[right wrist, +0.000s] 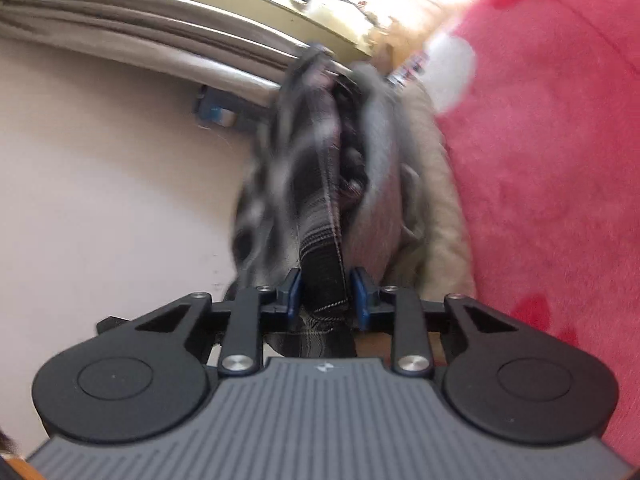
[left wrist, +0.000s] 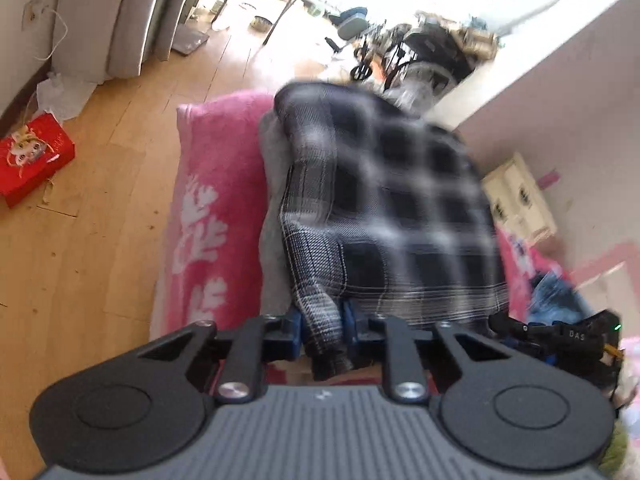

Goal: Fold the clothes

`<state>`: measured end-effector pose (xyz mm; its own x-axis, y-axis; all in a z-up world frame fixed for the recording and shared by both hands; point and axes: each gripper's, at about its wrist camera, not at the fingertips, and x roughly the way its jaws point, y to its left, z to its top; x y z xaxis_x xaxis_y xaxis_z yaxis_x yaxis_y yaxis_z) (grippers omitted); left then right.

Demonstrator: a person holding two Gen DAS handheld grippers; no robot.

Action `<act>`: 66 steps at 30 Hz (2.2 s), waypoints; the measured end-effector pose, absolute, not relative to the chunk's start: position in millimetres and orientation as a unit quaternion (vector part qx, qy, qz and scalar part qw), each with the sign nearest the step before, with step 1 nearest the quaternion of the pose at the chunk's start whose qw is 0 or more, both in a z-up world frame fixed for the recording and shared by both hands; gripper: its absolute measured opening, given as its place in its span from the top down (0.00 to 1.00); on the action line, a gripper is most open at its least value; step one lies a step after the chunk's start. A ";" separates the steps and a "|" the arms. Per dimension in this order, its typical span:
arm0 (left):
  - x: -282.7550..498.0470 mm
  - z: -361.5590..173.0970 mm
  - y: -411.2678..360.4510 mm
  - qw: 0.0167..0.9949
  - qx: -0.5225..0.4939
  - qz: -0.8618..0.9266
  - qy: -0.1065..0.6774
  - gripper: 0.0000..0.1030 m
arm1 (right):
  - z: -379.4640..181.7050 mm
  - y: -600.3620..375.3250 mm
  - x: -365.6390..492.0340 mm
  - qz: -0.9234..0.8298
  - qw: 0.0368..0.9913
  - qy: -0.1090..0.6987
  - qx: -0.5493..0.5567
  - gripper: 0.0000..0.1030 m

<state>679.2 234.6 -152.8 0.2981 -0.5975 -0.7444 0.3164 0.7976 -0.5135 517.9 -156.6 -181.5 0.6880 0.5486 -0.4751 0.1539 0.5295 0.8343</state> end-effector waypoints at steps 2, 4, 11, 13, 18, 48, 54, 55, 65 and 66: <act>674.7 -151.2 231.6 0.798 -0.117 -0.281 0.521 0.63 | -185.3 -145.8 518.5 0.103 0.816 0.402 0.402 0.64; 667.1 -139.4 233.5 0.808 -0.101 -0.276 0.511 0.61 | -174.3 -142.0 516.0 0.102 0.834 0.411 0.354 0.62; 636.2 -76.0 230.5 0.877 -0.077 -0.266 0.393 0.54 | -75.6 -135.6 499.5 0.093 0.936 0.308 0.142 0.63; 634.0 -75.9 208.8 0.879 -0.074 -0.285 0.374 0.53 | -65.0 -125.6 512.4 0.100 0.951 0.270 0.112 0.64; 626.4 -122.1 155.7 0.868 -0.024 -0.288 0.404 0.52 | -111.1 -110.8 547.2 0.112 0.952 0.268 0.095 0.64; 590.7 -146.4 136.8 0.881 -0.003 -0.301 0.364 0.33 | -122.5 -56.5 764.6 0.192 0.895 0.391 0.099 0.72; 581.6 -126.5 154.7 0.866 -0.058 -0.308 0.389 0.33 | -49.7 -133.2 623.7 0.141 0.920 0.320 0.176 0.70; 576.8 -120.0 158.5 0.865 -0.062 -0.307 0.392 0.33 | -40.9 -143.0 589.2 0.122 0.917 0.335 0.178 0.70; 523.7 6.5 188.5 0.874 0.062 -0.252 0.412 0.21 | 45.5 -132.3 373.7 -0.017 0.835 0.540 0.105 0.61; 515.3 23.4 190.7 0.879 0.062 -0.237 0.409 0.19 | 61.0 -130.5 370.6 -0.018 0.842 0.529 0.104 0.55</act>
<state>515.3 190.7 23.4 0.5526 -0.3658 -0.7489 0.4665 0.8803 -0.0857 370.6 -130.5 61.0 0.4391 0.0787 -0.8950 0.1406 0.9779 0.1550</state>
